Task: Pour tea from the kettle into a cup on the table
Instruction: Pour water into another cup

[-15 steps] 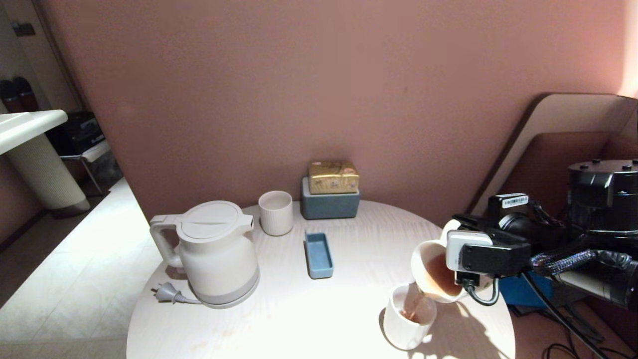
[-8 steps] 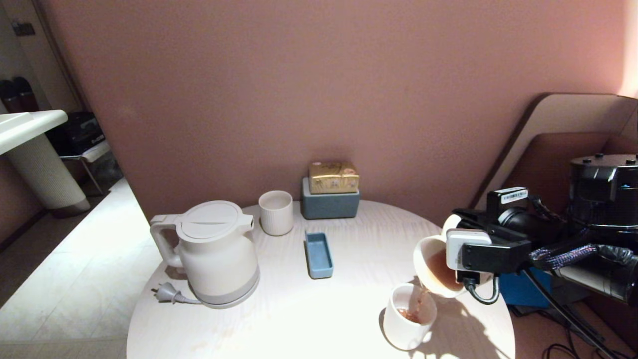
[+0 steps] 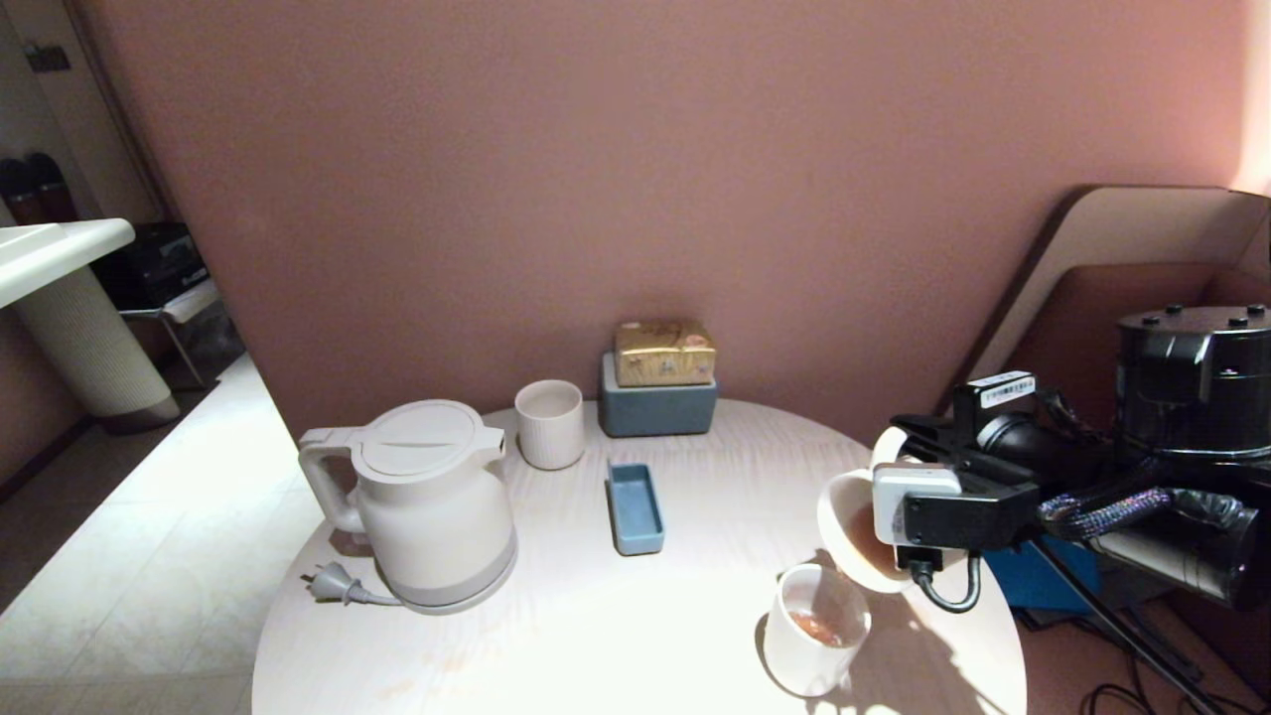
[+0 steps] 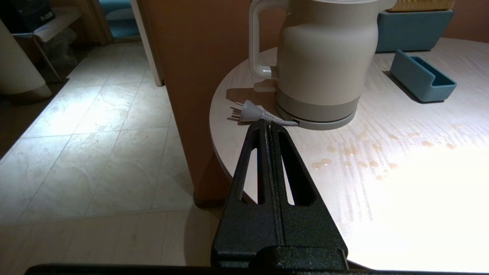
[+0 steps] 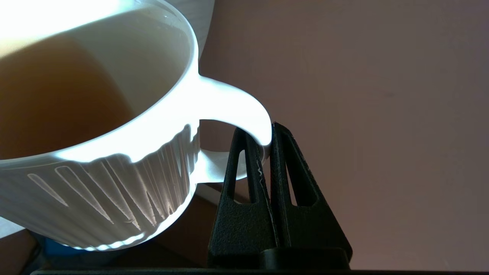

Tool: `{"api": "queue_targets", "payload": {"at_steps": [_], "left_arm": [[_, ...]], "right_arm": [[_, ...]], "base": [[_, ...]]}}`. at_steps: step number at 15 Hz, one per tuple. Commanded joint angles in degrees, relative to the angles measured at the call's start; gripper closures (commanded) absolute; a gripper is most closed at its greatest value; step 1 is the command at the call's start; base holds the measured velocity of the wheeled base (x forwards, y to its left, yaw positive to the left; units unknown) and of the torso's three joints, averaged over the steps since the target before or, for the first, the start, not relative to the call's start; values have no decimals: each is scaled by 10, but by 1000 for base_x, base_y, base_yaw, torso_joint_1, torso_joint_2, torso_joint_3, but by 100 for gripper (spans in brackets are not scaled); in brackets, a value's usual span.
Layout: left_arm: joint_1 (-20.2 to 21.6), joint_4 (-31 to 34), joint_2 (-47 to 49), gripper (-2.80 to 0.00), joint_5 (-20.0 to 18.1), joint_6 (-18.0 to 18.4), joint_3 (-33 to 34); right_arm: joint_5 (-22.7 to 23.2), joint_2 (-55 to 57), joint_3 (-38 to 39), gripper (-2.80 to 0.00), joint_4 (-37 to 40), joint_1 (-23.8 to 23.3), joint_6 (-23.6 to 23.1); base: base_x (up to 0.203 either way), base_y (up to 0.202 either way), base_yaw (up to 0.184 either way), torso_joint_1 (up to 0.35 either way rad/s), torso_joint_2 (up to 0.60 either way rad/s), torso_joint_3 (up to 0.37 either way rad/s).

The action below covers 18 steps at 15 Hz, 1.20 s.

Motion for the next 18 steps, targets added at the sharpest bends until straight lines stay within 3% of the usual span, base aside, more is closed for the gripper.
{"api": "queue_targets", "payload": {"at_steps": [1,18], "left_arm": [[0,0,1,0,0,0,0],[0,-1,1,0,0,0,0]], "right_arm": [[-7,5,-1,0,-1,11,-6],[-34,20,-14,0,-2,36,-40]], "base": [[0,0,0,0,0,0],[0,0,0,0,0,0]]}}
